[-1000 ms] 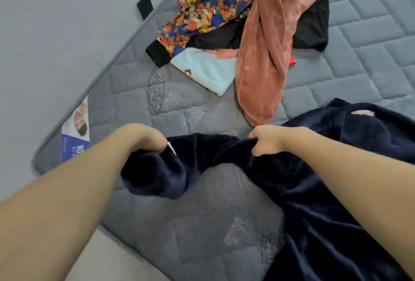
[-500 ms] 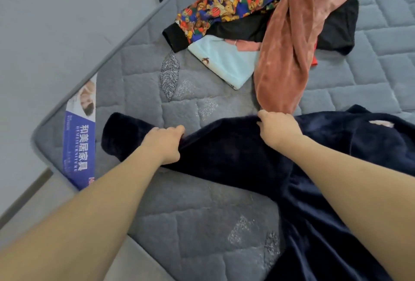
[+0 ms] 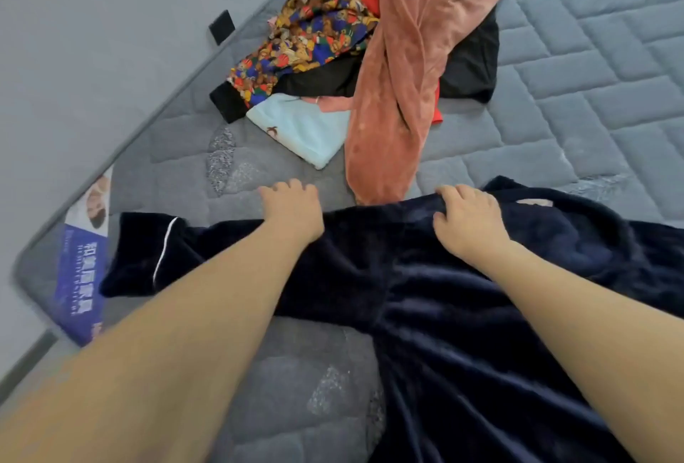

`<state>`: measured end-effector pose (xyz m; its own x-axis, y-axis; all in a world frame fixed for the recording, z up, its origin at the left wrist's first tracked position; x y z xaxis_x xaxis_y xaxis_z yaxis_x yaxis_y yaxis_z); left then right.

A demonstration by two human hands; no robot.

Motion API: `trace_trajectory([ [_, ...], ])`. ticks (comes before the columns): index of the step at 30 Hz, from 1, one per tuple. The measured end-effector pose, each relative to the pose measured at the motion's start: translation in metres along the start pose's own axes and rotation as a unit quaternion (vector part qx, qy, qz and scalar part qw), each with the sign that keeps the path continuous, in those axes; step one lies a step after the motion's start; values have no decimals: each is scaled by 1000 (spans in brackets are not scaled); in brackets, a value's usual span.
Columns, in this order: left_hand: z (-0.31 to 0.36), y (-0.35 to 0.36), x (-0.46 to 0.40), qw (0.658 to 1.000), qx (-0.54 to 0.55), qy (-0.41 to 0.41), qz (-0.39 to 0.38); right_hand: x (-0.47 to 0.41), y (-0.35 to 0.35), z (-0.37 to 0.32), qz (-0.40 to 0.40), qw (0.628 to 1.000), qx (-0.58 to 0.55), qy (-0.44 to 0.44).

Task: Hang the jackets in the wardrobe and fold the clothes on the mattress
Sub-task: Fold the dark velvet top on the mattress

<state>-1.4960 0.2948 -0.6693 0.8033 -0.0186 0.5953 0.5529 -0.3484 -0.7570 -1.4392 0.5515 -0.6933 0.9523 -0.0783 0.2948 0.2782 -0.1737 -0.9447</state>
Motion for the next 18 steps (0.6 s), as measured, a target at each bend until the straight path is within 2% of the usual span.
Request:
trace_trajectory([
  [3, 124, -13, 16, 986, 94, 129, 54, 25, -5, 99, 22, 996, -7, 89],
  [6, 227, -30, 20, 959, 118, 224, 128, 50, -7, 199, 35, 979, -50, 194],
  [8, 281, -41, 16, 956, 145, 235, 96, 64, -7, 256, 36, 959, -109, 260],
  [10, 323, -42, 9, 965, 183, 186, -12, 72, -2, 302, 20, 944, -144, 296],
  [12, 351, -33, 1, 976, 161, 129, -68, 72, 4, 334, -2, 950, -136, 281],
  [15, 374, -23, -15, 986, 133, 69, -74, 57, 17, 362, -89, 972, -121, 182],
  [18, 386, -24, -27, 988, 123, 31, -92, 36, 26, 378, -123, 977, -153, 85],
])
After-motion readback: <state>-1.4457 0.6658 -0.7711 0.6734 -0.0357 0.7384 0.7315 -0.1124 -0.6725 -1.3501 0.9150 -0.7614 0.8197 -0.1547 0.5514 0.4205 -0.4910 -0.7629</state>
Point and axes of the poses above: each hand's wrist, its own x-axis away from the middle knuckle, its own y-axis out of the palm, z = x × y, the point moved 1 cm from there along -x, towards the middle knuckle, and after that the axes turned 4 degrees about -z, right-handed, at the moved point
